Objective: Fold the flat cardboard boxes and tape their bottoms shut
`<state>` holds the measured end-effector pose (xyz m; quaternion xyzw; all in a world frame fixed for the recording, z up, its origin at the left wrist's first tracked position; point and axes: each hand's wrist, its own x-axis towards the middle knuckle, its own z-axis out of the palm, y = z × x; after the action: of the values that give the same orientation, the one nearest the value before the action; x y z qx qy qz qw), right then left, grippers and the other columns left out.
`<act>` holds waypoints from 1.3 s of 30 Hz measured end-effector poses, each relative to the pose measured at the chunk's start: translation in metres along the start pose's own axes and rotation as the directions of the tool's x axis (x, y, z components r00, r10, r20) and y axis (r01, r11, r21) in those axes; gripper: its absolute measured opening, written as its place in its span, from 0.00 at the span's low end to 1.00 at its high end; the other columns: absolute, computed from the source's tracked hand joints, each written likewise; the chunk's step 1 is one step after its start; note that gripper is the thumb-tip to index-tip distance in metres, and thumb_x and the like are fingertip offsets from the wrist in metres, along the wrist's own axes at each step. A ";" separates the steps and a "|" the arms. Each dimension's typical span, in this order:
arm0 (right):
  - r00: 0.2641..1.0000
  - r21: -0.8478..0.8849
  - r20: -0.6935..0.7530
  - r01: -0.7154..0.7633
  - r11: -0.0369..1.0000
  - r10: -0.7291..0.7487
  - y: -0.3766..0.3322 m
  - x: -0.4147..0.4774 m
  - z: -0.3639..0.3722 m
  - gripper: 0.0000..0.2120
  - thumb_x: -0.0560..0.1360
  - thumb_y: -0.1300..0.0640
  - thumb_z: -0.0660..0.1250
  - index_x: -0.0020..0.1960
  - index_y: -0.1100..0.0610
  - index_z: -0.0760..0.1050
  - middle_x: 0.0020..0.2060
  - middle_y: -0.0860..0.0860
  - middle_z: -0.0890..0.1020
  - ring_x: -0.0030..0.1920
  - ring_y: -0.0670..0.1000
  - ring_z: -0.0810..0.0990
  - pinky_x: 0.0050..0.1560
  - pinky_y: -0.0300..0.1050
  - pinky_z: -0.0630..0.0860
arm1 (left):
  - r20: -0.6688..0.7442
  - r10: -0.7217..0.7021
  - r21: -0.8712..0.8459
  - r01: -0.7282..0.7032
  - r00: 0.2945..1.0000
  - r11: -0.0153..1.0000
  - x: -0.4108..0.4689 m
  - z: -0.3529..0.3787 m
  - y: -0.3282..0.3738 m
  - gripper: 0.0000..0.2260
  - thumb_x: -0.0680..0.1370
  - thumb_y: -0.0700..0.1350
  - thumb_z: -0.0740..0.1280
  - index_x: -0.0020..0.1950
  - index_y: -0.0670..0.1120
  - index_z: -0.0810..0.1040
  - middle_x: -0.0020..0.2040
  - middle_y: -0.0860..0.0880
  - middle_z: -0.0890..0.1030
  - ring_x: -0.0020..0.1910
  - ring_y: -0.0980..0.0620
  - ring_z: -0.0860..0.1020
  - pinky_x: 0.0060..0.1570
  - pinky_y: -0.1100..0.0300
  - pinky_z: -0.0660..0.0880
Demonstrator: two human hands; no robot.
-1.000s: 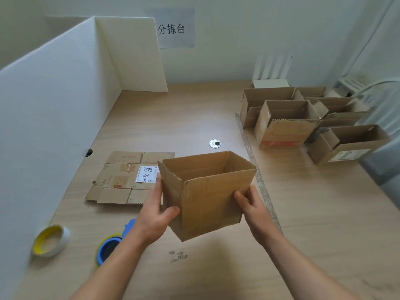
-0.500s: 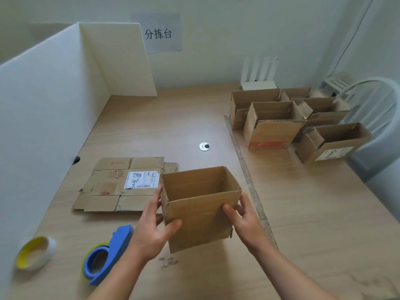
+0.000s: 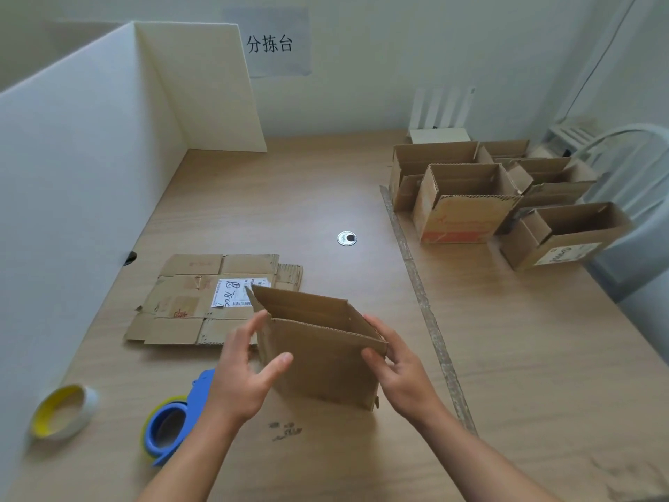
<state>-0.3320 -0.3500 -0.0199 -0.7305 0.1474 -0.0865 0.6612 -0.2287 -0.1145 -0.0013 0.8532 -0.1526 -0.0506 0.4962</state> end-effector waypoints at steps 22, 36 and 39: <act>0.998 -0.093 -0.014 0.058 0.994 -0.059 -0.001 0.004 0.000 0.29 0.76 0.50 0.66 0.74 0.35 0.62 0.74 0.37 0.66 0.74 0.40 0.65 0.74 0.54 0.67 | 0.179 -0.018 -0.215 0.057 0.984 0.975 0.005 -0.003 -0.011 0.37 0.58 0.68 0.79 0.62 0.64 0.67 0.69 0.58 0.74 0.69 0.59 0.72 0.68 0.49 0.72; 0.994 -0.170 0.082 0.080 0.982 -0.067 0.012 -0.012 0.003 0.16 0.73 0.39 0.69 0.61 0.35 0.78 0.70 0.32 0.64 0.73 0.38 0.64 0.68 0.49 0.72 | 0.216 0.007 0.002 -0.007 0.976 1.000 -0.021 -0.008 -0.021 0.28 0.66 0.68 0.68 0.65 0.68 0.70 0.72 0.72 0.58 0.70 0.69 0.64 0.61 0.68 0.70; 0.998 -0.156 0.047 0.046 0.987 -0.039 0.010 -0.012 0.002 0.12 0.74 0.42 0.69 0.56 0.37 0.81 0.67 0.32 0.67 0.69 0.39 0.69 0.63 0.47 0.76 | 0.201 -0.032 -0.033 0.040 0.979 0.999 -0.020 -0.008 -0.021 0.26 0.67 0.67 0.68 0.64 0.66 0.71 0.69 0.72 0.61 0.68 0.64 0.69 0.60 0.66 0.75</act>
<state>-0.3434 -0.3446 -0.0297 -0.7849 0.1235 -0.0728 0.6029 -0.2413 -0.0921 -0.0164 0.8369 -0.1853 -0.1482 0.4932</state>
